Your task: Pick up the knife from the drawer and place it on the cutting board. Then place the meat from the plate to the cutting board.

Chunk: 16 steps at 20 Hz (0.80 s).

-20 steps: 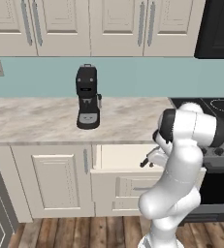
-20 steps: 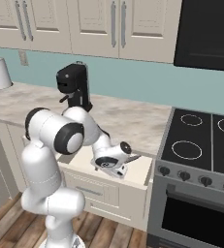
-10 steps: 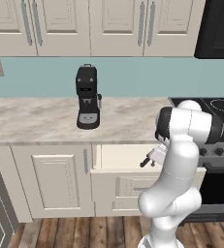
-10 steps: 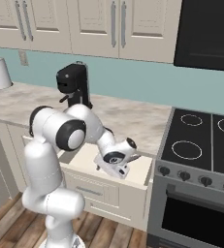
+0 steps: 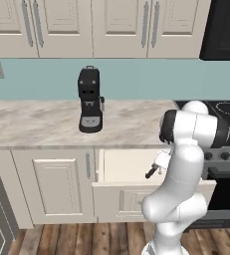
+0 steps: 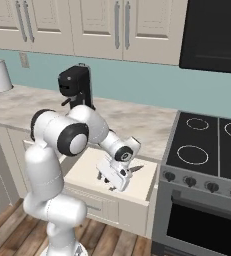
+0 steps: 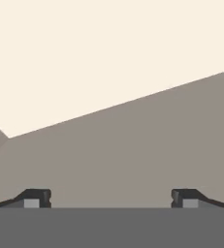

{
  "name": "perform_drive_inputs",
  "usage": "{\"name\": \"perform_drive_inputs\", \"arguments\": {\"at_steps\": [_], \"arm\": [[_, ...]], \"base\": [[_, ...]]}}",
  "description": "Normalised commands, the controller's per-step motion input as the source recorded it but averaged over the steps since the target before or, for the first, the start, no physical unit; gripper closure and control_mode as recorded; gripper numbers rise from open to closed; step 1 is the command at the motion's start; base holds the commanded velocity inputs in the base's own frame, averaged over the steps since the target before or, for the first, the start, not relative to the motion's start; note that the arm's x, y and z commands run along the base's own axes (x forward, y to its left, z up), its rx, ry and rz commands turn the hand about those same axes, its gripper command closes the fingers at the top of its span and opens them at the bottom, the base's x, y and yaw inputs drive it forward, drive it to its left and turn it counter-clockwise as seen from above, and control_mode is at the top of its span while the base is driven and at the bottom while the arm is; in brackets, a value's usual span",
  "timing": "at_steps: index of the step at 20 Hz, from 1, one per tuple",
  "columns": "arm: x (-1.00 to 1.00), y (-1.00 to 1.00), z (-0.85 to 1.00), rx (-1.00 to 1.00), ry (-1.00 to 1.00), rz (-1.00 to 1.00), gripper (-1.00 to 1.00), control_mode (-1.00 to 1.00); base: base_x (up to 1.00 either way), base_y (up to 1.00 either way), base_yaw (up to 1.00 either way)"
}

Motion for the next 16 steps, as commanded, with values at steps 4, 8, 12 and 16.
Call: {"name": "perform_drive_inputs", "arguments": {"at_steps": [4, 8, 12, 16], "arm": [[-1.00, 0.00, -0.46, 0.00, 0.57, -0.13, -1.00, -1.00], [-0.93, -0.01, -0.17, -0.02, 0.18, -0.08, -1.00, -1.00], [-0.36, 0.00, 0.99, -0.14, -0.23, -0.06, -1.00, -1.00], [-0.02, 0.00, 1.00, -0.12, -0.05, -0.08, -1.00, -1.00]], "base": [[0.00, 0.00, 0.00], [0.00, 0.00, 0.00], [0.00, 0.00, 0.00], [0.00, 0.00, 0.00]]}}
